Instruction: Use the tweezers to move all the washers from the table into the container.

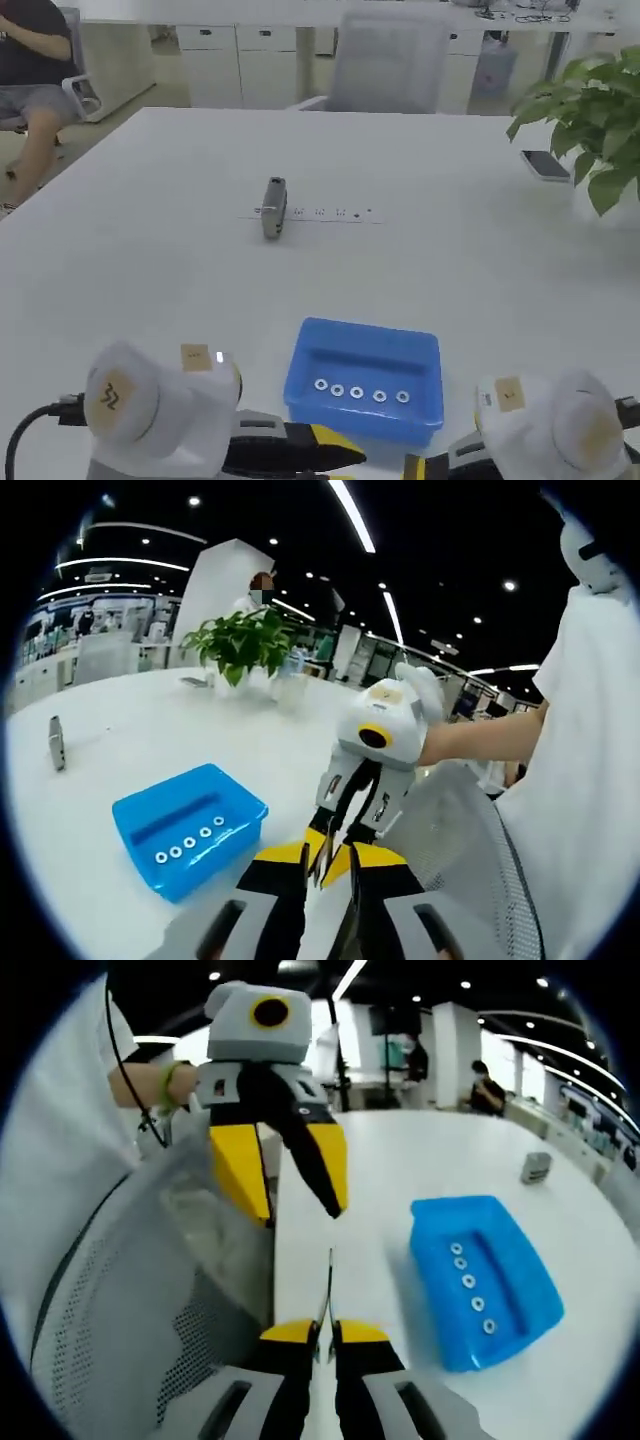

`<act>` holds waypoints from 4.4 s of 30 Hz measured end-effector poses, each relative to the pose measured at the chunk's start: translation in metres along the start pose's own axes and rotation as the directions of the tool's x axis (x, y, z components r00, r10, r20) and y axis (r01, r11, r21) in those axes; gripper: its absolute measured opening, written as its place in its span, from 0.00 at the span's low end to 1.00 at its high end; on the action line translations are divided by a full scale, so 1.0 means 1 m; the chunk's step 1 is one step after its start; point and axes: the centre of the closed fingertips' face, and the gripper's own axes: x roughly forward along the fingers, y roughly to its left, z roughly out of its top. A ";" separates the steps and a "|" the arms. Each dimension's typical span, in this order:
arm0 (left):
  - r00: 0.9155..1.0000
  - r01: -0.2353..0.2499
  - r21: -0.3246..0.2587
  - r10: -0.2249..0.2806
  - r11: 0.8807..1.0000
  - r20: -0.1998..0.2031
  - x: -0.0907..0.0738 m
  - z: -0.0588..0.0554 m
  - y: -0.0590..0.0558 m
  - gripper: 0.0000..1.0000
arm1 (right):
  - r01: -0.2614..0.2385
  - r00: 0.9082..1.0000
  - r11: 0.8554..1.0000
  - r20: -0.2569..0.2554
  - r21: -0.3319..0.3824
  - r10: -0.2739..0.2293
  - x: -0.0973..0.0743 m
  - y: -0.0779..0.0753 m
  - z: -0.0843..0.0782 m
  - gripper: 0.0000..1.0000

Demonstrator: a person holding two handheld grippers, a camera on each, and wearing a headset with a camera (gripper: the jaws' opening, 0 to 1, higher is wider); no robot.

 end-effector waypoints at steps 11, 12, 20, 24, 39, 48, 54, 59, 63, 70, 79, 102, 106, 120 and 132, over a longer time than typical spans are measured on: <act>0.987 0.080 0.159 -0.056 0.984 -0.148 0.025 -0.010 -0.010 0.00 | -0.019 0.997 0.993 -0.080 -0.113 0.010 0.003 0.006 -0.009 0.04; 0.986 0.078 0.171 -0.052 0.982 -0.156 0.026 -0.010 -0.009 0.00 | -0.020 0.997 0.993 -0.083 -0.115 0.011 0.003 0.006 -0.009 0.04; 0.969 0.088 0.265 -0.021 0.960 -0.248 0.020 -0.016 0.000 0.00 | 0.029 0.993 0.988 -0.107 -0.150 -0.045 0.003 -0.004 -0.011 0.05; 0.955 0.092 0.291 -0.002 0.952 -0.296 0.017 -0.026 0.006 0.00 | 0.048 0.993 0.988 -0.102 -0.148 -0.063 0.007 -0.007 -0.014 0.05; 0.884 0.099 0.295 0.052 0.950 -0.464 -0.001 -0.079 0.033 0.00 | 0.200 0.974 0.976 0.096 0.085 -0.208 -0.021 -0.017 -0.015 0.39; 0.813 0.096 0.309 0.104 0.946 -0.572 0.002 -0.107 0.047 0.00 | 0.296 0.939 0.934 0.118 0.198 -0.322 -0.068 -0.028 -0.029 0.52; 0.778 0.102 0.308 0.117 0.946 -0.617 0.008 -0.113 0.050 0.00 | 0.323 0.930 0.924 0.111 0.206 -0.350 -0.080 -0.029 -0.031 0.56; 0.740 0.109 0.327 0.143 0.939 -0.658 0.006 -0.119 0.054 0.00 | 0.341 0.921 0.913 0.117 0.226 -0.373 -0.085 -0.024 -0.031 0.59; 0.721 0.111 0.339 0.159 0.934 -0.674 0.004 -0.122 0.056 0.00 | 0.374 0.895 0.884 0.138 0.281 -0.423 -0.090 -0.027 -0.030 0.62; 0.692 0.089 0.335 0.183 0.938 -0.698 0.001 -0.127 0.059 0.00 | 0.402 0.861 0.854 0.180 0.328 -0.475 -0.101 -0.024 -0.020 0.68; 0.709 -0.025 0.316 0.240 0.948 -0.663 -0.009 -0.126 0.063 0.04 | 0.429 0.839 0.838 0.194 0.337 -0.508 -0.128 -0.033 -0.027 0.71; 0.704 -0.697 -0.082 0.701 0.712 0.111 -0.122 -0.032 0.087 0.80 | 0.553 0.684 0.720 0.264 0.419 -0.680 -0.150 -0.061 -0.023 0.98; 0.678 -0.690 -0.119 0.695 0.714 0.240 -0.120 -0.013 0.080 0.94 | 0.537 0.661 0.722 0.315 0.436 -0.681 -0.155 -0.057 -0.012 0.99; 0.612 -0.628 -0.282 0.684 0.725 0.396 -0.117 0.003 0.079 0.99 | 0.610 0.524 0.631 0.354 0.479 -0.775 -0.177 -0.068 -0.011 0.99; 0.632 -0.642 -0.259 0.689 0.722 0.354 -0.111 -0.004 0.081 0.98 | 0.633 0.508 0.604 0.329 0.483 -0.796 -0.182 -0.072 -0.019 0.99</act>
